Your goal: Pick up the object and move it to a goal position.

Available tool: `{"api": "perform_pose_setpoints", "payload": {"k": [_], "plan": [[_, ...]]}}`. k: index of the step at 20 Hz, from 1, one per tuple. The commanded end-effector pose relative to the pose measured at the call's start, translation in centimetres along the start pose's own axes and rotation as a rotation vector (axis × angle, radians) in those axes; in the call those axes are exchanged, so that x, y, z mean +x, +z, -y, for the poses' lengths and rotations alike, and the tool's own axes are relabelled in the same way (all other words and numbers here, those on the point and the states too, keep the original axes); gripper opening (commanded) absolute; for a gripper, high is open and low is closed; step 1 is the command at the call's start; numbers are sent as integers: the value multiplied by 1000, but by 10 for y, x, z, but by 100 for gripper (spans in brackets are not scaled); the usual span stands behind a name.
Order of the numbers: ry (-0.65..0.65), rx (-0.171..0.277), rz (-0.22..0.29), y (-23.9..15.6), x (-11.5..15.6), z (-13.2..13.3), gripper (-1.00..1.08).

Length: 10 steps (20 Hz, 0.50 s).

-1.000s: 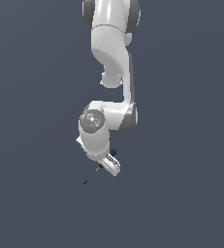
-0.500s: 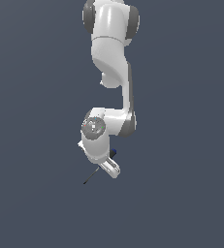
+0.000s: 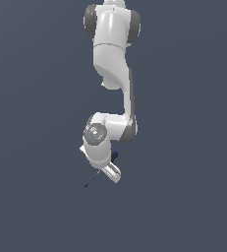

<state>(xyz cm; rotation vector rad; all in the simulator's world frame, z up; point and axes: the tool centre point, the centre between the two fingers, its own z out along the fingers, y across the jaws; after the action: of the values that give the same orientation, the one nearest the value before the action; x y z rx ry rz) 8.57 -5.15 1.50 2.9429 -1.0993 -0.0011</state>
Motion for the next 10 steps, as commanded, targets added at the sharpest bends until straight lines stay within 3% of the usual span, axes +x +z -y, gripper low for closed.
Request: {"api": "perform_pose_setpoints", "payload": {"k": [1,10], "plan": [[0,0,-1,0,0,0,-100],[0,0,0,-1,0,0,-100]]}}
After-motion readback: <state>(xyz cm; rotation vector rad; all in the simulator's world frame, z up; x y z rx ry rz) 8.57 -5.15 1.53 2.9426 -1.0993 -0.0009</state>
